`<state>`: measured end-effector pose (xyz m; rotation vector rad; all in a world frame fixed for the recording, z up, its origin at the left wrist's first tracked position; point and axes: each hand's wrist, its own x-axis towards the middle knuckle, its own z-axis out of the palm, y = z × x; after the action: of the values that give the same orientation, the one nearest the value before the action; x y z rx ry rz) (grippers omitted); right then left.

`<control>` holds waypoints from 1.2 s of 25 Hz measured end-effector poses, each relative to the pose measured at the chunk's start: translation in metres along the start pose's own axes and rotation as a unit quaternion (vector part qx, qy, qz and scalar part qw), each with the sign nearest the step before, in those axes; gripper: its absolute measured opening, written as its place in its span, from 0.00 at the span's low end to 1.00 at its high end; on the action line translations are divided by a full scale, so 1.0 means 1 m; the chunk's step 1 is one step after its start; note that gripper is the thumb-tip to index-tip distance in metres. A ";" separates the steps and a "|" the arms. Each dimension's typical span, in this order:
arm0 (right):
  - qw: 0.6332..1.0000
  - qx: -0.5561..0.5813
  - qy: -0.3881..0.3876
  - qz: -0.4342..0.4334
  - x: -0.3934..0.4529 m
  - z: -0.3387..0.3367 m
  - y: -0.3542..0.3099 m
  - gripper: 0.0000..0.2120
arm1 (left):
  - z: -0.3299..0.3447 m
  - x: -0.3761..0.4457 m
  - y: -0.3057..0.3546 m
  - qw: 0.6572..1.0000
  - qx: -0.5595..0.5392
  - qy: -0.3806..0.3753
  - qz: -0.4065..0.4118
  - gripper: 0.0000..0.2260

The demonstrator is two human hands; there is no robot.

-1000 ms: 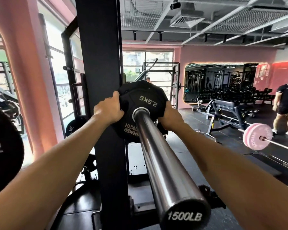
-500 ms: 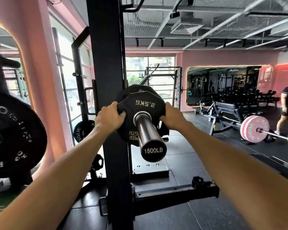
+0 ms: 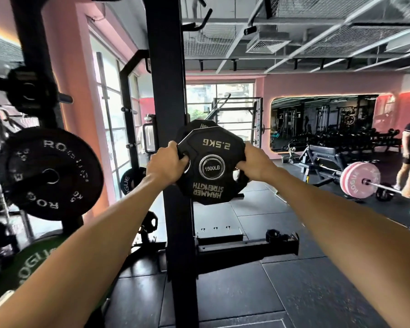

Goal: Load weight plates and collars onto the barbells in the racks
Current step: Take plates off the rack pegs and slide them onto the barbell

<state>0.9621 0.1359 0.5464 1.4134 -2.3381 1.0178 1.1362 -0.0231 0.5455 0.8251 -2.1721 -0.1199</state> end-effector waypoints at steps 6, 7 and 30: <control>1.000 0.000 -0.025 -0.013 -0.054 -0.027 -0.035 0.14 | -0.054 -0.051 0.012 1.000 0.030 0.004 -0.005 0.15; 0.999 -0.002 -0.028 -0.017 -0.059 -0.026 -0.044 0.14 | -0.065 -0.057 0.009 0.999 0.037 0.008 -0.005 0.16; 0.976 0.093 -0.096 -0.170 -0.121 0.163 -0.504 0.15 | -0.412 -0.179 -0.358 0.977 0.183 0.057 -0.093 0.18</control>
<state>1.4749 -0.0374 0.5883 1.9802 -2.0566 1.0581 1.7000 -0.1243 0.5889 1.2127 -2.0341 0.2369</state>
